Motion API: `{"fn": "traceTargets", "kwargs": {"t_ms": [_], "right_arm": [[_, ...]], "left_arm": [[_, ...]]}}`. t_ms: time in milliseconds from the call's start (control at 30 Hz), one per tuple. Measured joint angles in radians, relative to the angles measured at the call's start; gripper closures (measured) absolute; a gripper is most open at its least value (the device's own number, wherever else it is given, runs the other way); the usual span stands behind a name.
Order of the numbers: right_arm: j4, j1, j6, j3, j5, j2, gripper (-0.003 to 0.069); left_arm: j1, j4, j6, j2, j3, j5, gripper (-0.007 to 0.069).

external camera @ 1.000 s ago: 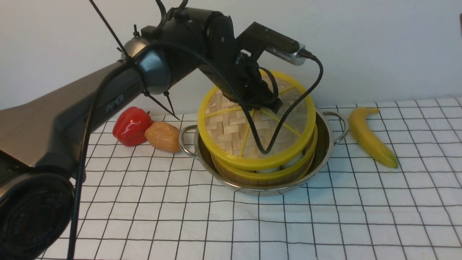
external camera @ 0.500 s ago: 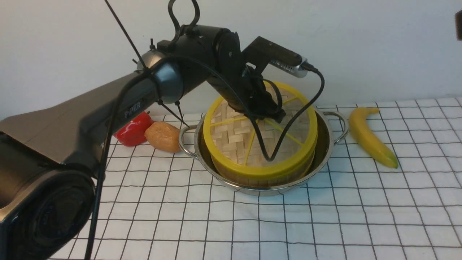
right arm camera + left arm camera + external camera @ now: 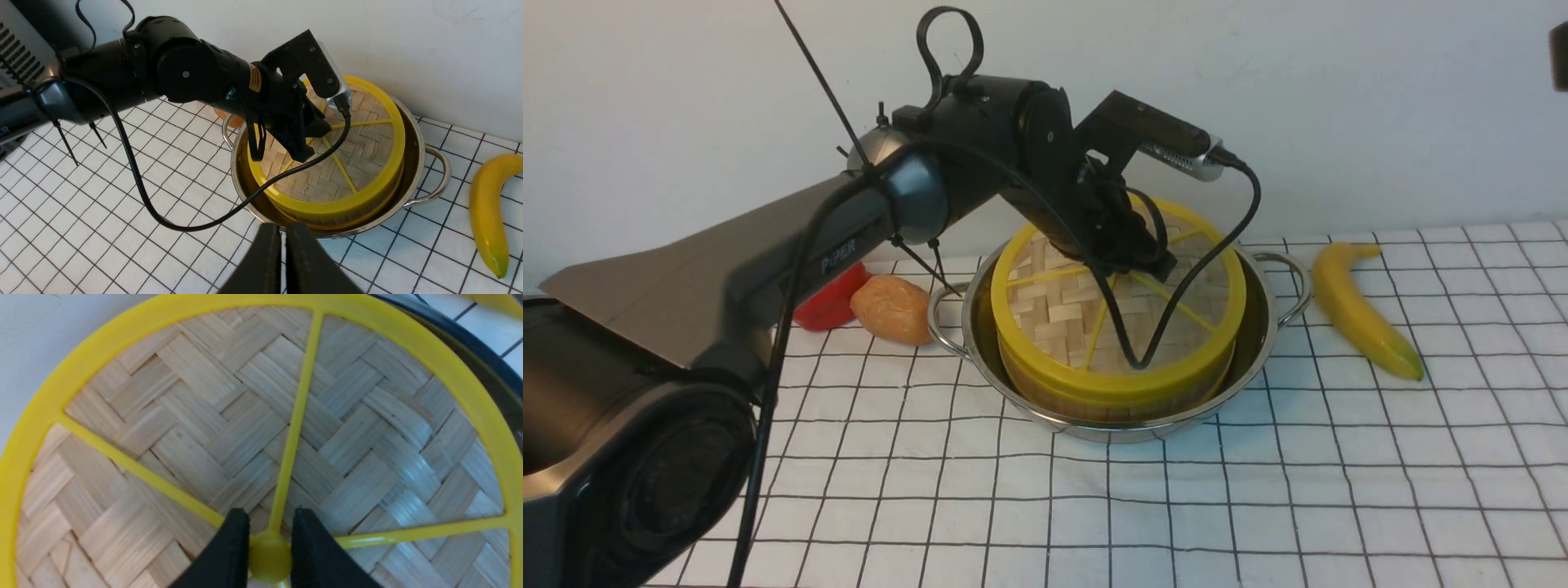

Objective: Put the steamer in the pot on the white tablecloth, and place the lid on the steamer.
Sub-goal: 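Place the yellow bamboo steamer lid onto the steamer in the pot with the left gripper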

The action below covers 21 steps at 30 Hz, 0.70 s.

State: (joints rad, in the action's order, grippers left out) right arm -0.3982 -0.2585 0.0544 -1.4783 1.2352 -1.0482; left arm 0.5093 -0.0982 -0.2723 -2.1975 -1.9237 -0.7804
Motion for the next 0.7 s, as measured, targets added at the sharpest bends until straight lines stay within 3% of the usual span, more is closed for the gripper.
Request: {"fn": "traceTargets", "kwargs": {"t_ms": [700], "right_arm": [[-0.011, 0.0, 0.0, 0.0, 0.0, 0.0, 0.0601]], "left_arm": [[0.0, -0.002, 0.0, -0.011, -0.005, 0.004, 0.0501]]}}
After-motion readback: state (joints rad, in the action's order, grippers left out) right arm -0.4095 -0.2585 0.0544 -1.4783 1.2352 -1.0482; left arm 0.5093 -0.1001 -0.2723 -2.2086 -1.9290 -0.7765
